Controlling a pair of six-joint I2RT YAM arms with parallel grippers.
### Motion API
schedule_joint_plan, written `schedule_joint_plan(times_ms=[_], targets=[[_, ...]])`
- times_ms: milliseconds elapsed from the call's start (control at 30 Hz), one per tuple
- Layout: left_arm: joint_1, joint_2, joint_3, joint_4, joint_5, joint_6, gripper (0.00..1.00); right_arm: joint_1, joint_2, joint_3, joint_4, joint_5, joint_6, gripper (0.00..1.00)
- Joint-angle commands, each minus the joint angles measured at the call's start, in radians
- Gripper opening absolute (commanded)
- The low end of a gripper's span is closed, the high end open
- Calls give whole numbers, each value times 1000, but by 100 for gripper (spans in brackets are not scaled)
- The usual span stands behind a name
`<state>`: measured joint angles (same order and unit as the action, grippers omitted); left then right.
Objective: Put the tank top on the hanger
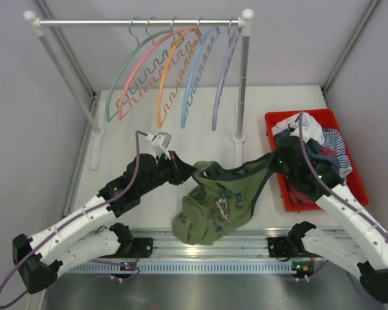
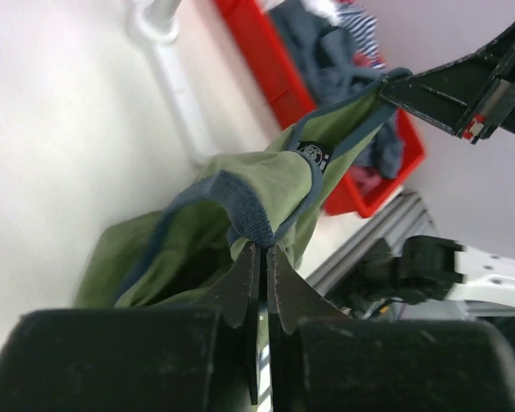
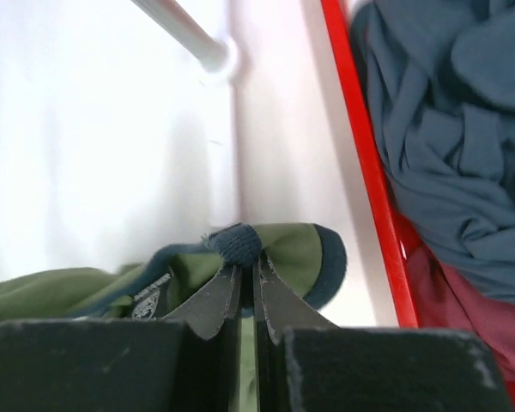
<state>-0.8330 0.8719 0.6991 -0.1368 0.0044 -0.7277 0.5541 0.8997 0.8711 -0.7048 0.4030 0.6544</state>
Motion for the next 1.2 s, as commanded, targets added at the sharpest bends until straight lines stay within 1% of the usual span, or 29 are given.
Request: schedule_joint_plan(times_ms=[0, 200, 267, 333, 367, 400, 433, 467, 500, 533, 567, 600, 633, 667, 700, 733, 767, 800, 833, 867, 967, 1033, 1067, 1100, 1133, 1167], targets=[[0, -88, 120, -56, 74, 56, 0, 10, -99, 181, -96, -9, -35, 0], [2, -148, 264, -122, 195, 91, 0, 53, -131, 385, -139, -111, -81, 0], [2, -146, 340, -142, 213, 103, 0, 56, -127, 443, -148, -130, -94, 0], [2, -142, 402, -167, 207, 116, 0, 58, -96, 554, -157, -151, -117, 0], [0, -131, 469, -173, 201, 135, 0, 58, -62, 592, -163, -165, -137, 0], [2, -123, 505, -184, 192, 148, 0, 58, -41, 677, -168, -168, -147, 0], [2, -113, 543, -185, 171, 160, 0, 58, -18, 721, -173, -170, -159, 0], [2, -82, 621, -190, 161, 187, 0, 58, 8, 768, -182, -177, -179, 0], [2, -64, 663, -195, 155, 203, 0, 58, 63, 869, -188, -185, -193, 0], [2, -42, 707, -214, 146, 218, 0, 58, 94, 925, -194, -196, -205, 0], [3, 4, 797, -224, 149, 240, 0, 58, 123, 981, -208, -219, -226, 0], [2, 27, 839, -228, 157, 250, 0, 58, 181, 1093, -216, -225, -233, 0], [3, 70, 918, -240, 149, 266, 0, 58, 209, 1150, -234, -227, -242, 0], [2, 90, 957, -247, 138, 275, 0, 58, 267, 1210, -245, -234, -258, 0], [3, 113, 996, -259, 128, 287, 0, 58, 300, 1329, -255, -236, -265, 0], [2, 133, 1034, -273, 115, 301, 0, 58, 333, 1397, -272, -237, -272, 0], [2, 168, 1106, -299, 86, 324, 0, 58, 365, 1461, -307, -231, -279, 0], [2, 183, 1137, -305, 75, 333, 0, 58, 417, 1564, -317, -234, -291, 0], [3, 194, 1161, -311, 66, 343, 0, 58, 433, 1591, -320, -234, -294, 0], [3, 206, 1198, -320, 54, 356, 0, 58, 439, 1599, -303, -231, -295, 0], [3, 211, 1229, -337, 20, 372, 0, 58, 404, 1541, -266, -228, -292, 0], [3, 205, 1225, -365, 26, 369, 0, 58, 366, 1403, -236, -237, -282, 0], [2, 196, 1184, -372, 31, 360, 0, 58, 313, 1340, -222, -245, -268, 0], [3, 182, 1147, -376, 31, 349, 0, 56, 282, 1207, -210, -248, -259, 0], [3, 139, 1099, -368, 34, 335, 0, 56, 251, 1136, -184, -247, -248, 0], [2, 116, 986, -356, 42, 305, 0, 58, 187, 1067, -174, -245, -221, 0]])
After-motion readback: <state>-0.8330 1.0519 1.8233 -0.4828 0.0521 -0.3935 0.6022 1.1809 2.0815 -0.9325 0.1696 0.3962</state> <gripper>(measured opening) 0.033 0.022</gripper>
